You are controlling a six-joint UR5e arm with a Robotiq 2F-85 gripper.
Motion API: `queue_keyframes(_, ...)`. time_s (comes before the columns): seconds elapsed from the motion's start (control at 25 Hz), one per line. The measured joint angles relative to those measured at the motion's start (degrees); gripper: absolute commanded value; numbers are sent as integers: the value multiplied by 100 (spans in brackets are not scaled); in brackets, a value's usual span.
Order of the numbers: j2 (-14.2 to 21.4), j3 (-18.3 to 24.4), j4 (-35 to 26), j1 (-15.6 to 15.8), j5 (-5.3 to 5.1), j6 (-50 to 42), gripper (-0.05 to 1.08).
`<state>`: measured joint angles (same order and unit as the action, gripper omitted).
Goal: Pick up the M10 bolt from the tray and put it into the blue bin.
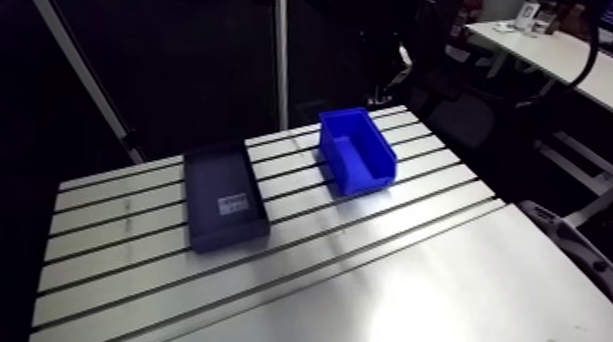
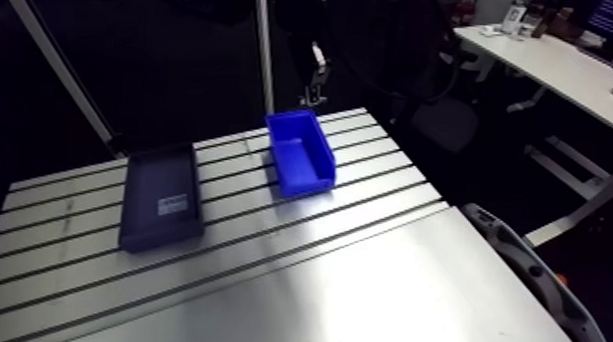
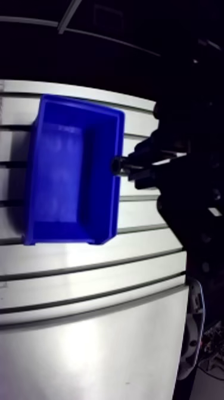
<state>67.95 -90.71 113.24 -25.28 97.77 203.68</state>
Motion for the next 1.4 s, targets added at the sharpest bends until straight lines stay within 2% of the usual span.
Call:
queue_keyframes(0.08, -104, -9, 108, 4, 53, 73, 105)
queue_keyframes(0.2, -227, -17, 222, 24, 80, 94, 105)
queue_keyframes(0.76, -484, 27, 318, 237, -48, -224, 105)
queue_keyframes(1.4, -814, -36, 454, 302, 41, -431, 105)
